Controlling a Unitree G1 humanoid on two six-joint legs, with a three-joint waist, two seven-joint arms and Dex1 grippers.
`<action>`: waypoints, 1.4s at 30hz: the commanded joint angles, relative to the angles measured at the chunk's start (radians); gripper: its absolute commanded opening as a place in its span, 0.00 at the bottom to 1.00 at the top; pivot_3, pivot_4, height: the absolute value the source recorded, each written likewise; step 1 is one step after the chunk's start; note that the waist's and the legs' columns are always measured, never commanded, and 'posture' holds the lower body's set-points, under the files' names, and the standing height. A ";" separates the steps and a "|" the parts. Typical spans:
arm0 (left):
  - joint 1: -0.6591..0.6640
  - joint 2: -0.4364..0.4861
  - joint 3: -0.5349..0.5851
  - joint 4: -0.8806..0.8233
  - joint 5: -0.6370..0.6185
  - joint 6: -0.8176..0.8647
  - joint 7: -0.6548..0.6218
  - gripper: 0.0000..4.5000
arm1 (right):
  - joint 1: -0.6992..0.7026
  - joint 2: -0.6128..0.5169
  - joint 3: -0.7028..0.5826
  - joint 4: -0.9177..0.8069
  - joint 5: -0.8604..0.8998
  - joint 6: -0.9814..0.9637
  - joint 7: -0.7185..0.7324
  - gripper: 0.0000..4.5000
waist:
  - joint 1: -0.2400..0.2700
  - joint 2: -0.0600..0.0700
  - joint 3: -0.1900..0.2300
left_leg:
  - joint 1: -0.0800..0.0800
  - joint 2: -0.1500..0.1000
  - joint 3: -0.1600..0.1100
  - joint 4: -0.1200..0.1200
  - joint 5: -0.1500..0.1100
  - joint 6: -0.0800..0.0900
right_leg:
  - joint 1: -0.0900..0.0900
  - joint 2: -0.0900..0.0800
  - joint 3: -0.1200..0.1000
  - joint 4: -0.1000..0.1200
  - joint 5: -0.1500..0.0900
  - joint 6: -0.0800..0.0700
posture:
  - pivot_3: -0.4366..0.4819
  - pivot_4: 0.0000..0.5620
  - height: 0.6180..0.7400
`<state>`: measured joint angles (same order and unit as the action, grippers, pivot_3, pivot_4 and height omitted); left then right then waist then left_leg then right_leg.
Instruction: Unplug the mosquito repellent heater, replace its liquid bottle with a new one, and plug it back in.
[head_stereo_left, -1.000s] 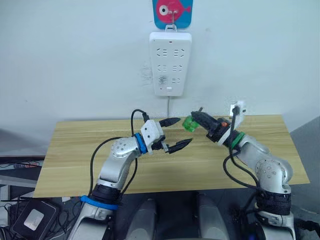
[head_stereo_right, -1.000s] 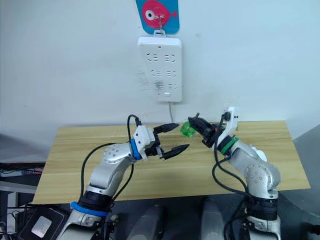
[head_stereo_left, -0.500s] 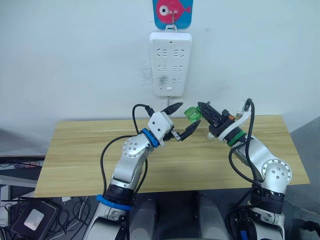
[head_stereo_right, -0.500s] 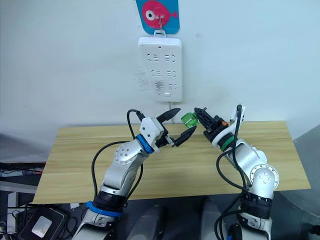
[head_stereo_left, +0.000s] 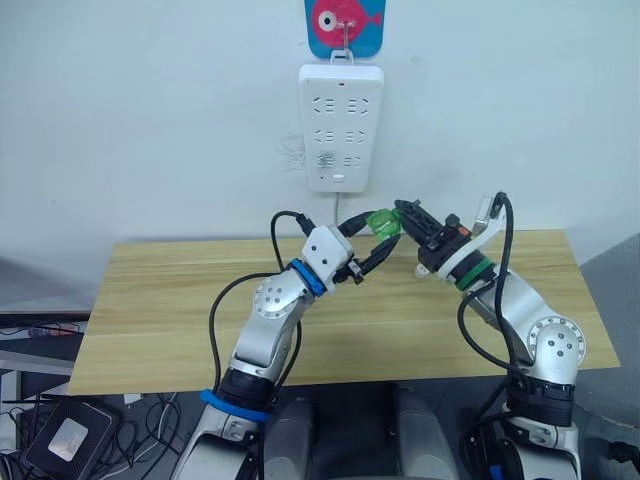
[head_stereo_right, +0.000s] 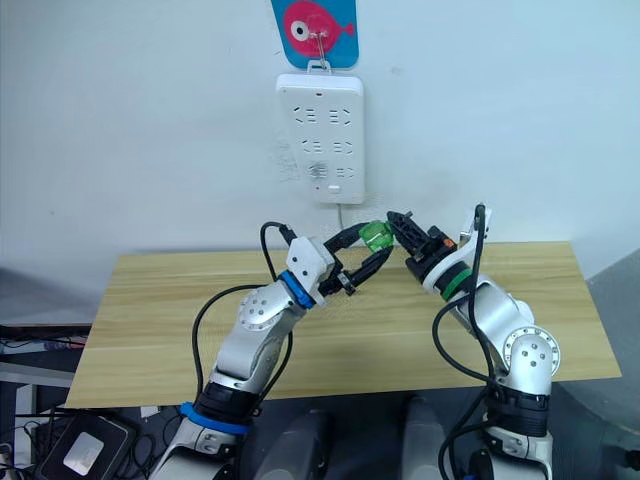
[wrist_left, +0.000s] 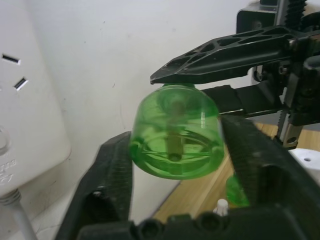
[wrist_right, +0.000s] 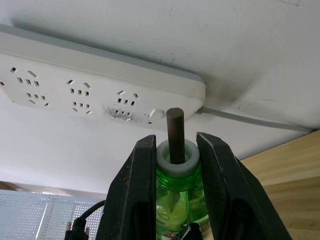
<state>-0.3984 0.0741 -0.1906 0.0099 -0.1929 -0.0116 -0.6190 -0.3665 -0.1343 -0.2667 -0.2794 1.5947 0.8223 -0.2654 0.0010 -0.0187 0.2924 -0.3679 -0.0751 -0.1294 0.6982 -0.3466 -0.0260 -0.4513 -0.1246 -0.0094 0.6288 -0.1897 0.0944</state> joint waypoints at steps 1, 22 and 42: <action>-0.005 -0.016 0.004 -0.019 -0.001 -0.023 0.025 0.52 | 0.004 -0.008 0.017 -0.047 0.039 -0.021 0.000 0.19 | 0.000 0.000 0.000 | 0.000 0.000 0.000 0.000 0.000 0.000 | 0.000 0.000 0.000 0.000 0.000 0.000 | 0.57 0.47 1.00; 0.014 0.063 0.027 -0.027 -0.061 0.008 -0.062 0.52 | 0.293 -0.880 0.039 -0.079 -0.420 0.175 0.448 0.99 | 0.019 0.000 -0.002 | 0.001 0.001 0.009 0.001 0.000 0.001 | 0.002 0.000 0.000 -0.001 0.000 0.000 | 0.53 0.46 1.00; 0.055 0.050 0.022 -0.085 -0.046 0.030 -0.011 0.52 | 0.123 -0.864 0.253 0.383 -1.054 0.072 0.770 0.99 | 0.024 -0.001 -0.002 | 0.001 0.001 0.009 0.001 0.000 0.001 | 0.003 -0.001 0.001 -0.001 0.001 0.001 | 0.56 0.48 1.00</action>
<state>-0.3485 0.1269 -0.1632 -0.0139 -0.2338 0.0207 -0.6378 -0.2220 -0.9987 -0.0131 0.0786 0.5775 0.9070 0.4766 0.0250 -0.0195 0.2906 -0.3665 -0.0745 -0.1202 0.6996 -0.3465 -0.0253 -0.4486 -0.1253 -0.0086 0.6275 -0.1892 0.0954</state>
